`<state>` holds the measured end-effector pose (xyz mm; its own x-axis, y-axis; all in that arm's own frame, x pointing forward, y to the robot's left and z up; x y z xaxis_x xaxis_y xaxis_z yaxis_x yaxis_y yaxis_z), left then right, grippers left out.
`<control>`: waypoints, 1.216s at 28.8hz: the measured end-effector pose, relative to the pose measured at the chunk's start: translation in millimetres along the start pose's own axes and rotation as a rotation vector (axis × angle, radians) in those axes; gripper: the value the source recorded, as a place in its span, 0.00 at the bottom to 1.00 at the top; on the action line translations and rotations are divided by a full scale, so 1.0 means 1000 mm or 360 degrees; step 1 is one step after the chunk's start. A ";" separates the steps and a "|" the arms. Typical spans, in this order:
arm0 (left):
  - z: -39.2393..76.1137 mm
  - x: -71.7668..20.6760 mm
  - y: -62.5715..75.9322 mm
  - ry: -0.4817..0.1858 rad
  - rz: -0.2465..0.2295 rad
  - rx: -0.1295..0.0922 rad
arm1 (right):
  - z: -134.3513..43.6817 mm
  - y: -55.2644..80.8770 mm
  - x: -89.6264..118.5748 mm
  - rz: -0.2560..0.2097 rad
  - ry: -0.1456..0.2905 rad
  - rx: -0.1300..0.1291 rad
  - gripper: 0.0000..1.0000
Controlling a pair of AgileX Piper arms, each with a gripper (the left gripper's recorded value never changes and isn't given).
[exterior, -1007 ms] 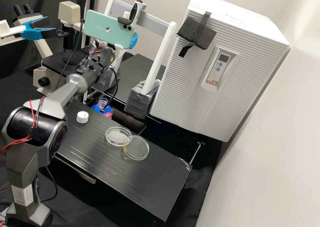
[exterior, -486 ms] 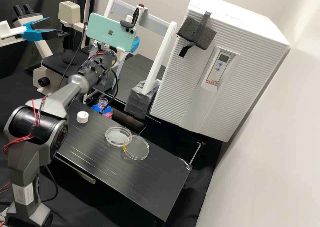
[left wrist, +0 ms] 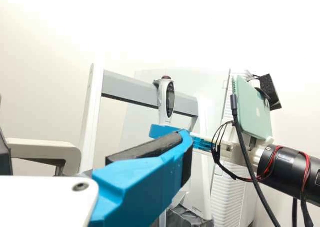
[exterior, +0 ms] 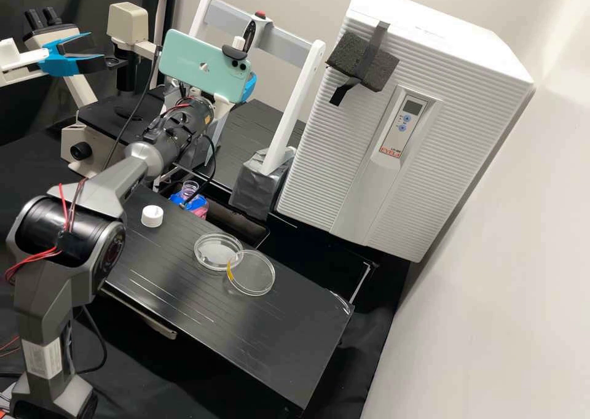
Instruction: Use the pipette
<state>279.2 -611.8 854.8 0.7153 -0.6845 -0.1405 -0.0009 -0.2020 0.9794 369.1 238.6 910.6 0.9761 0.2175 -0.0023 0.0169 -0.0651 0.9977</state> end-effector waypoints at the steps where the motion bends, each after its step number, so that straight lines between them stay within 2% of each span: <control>1: 0.000 0.0000 0.000 0.0000 0.0000 0.0000 | 0.000 0.000 0.000 0.0000 0.0000 0.0000 0.00; 2: 0.000 0.0000 0.000 0.0000 0.0000 0.0000 | 0.000 0.000 0.000 -0.0002 0.0002 0.0000 0.00; 3: 0.000 0.0000 0.000 0.0000 0.0000 0.0000 | 0.000 0.000 0.000 -0.0002 0.0002 0.0000 1.00; 7: 0.000 0.0000 0.000 0.0000 0.0000 0.0000 | 0.000 -0.001 0.000 0.0000 -0.0003 -0.0010 1.00; 9: 0.000 0.0000 0.000 0.0000 0.0000 0.0000 | -0.001 -0.001 0.000 0.0004 -0.0007 -0.0033 1.00; 14: 0.000 0.0000 0.000 0.0000 0.0000 0.0000 | -0.005 -0.002 -0.001 0.0032 0.0019 -0.0055 1.00; 20: -0.001 -0.0061 -0.007 0.0020 -0.0031 -0.0020 | -0.004 -0.002 -0.011 0.0061 0.0038 -0.0061 1.00; 21: 0.000 -0.0076 -0.008 0.0026 -0.0040 -0.0020 | -0.004 -0.002 -0.014 0.0063 0.0044 -0.0046 1.00; 24: 0.004 -0.0141 -0.011 0.0044 -0.0040 0.0049 | -0.004 -0.001 -0.028 0.0070 0.0083 -0.0016 1.00; 26: 0.005 -0.0185 -0.013 0.0068 -0.0035 0.0076 | -0.002 0.000 -0.036 0.0085 0.0111 0.0013 1.00; 28: 0.007 -0.0240 -0.014 0.0105 -0.0017 0.0122 | 0.001 0.003 -0.047 0.0104 0.0142 0.0014 1.00; 29: 0.008 -0.0286 -0.015 0.0133 -0.0011 0.0162 | 0.004 0.005 -0.056 0.0133 0.0168 0.0009 1.00; 32: 0.010 -0.0382 -0.018 0.0199 0.0002 0.0241 | 0.010 0.011 -0.072 0.0214 0.0214 0.0015 1.00; 33: 0.009 -0.0438 -0.019 0.0252 0.0029 0.0287 | 0.016 0.014 -0.081 0.0260 0.0231 0.0016 1.00; 35: 0.010 -0.0520 -0.021 0.0310 0.0048 0.0341 | 0.022 0.019 -0.090 0.0337 0.0248 0.0006 1.00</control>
<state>235.1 -579.0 840.2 0.8334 -0.5492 -0.0612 -0.1568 -0.3412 0.9268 286.7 196.1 927.9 0.9129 0.3457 0.2169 -0.1828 -0.1288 0.9747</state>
